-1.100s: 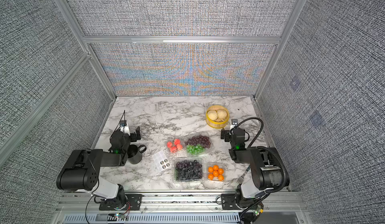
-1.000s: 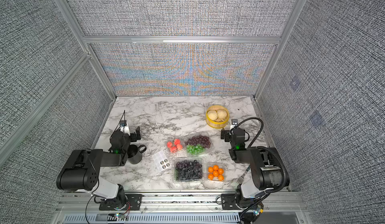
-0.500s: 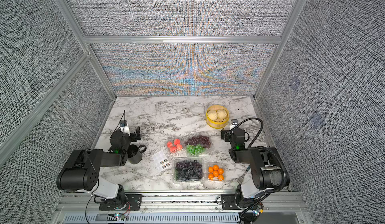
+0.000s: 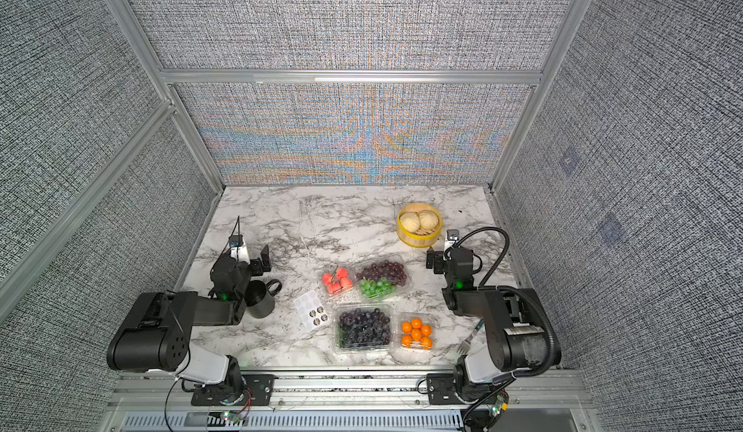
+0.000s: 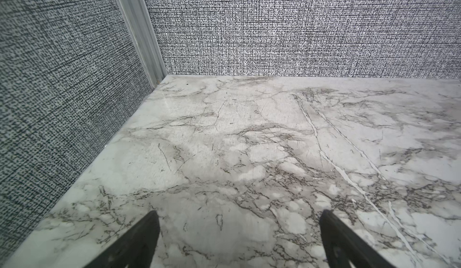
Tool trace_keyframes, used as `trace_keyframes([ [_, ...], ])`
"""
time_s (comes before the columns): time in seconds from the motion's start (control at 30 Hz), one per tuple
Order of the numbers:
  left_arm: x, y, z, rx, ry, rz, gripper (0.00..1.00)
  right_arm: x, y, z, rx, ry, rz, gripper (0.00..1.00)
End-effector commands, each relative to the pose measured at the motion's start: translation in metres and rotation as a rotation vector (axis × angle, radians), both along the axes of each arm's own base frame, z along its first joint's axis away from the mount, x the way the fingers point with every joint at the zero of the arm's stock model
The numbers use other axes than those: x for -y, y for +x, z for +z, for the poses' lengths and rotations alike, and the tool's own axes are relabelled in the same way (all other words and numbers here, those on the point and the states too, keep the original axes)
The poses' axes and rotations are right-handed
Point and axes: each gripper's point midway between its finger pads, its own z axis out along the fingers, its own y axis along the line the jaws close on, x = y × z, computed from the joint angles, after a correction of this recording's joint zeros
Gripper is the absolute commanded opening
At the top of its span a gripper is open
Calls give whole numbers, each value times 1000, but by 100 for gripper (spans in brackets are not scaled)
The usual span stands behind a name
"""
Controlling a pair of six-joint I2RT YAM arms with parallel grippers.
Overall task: Label fruit boxes
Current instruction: Pick up the label sticker from the center of the board.
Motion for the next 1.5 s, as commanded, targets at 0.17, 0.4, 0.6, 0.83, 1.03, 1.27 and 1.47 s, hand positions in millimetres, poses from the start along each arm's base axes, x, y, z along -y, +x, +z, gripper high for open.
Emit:
trace_keyframes([
  [0.17, 3, -12, 67, 48, -32, -14, 100, -9, -13, 62, -61, 109, 14, 99],
  [0.4, 19, -34, 132, 86, -333, -46, 100, -54, -43, 117, -62, 299, 226, 99],
  [0.6, 70, -66, 158, 150, -667, -340, 100, -74, -81, 132, -93, 627, 269, 99],
  [0.83, 76, -75, 131, -76, -792, -273, 100, -115, -113, 139, -143, 746, 493, 99],
  [1.03, 72, -106, 88, -345, -590, -103, 100, -136, -126, 119, -230, 549, 452, 99],
  [1.27, 129, -146, 68, -555, -583, -296, 99, -169, -144, 124, -280, 485, 577, 99],
  [1.47, 142, -174, 51, -658, -457, -299, 99, -168, -147, 123, -272, 486, 584, 99],
])
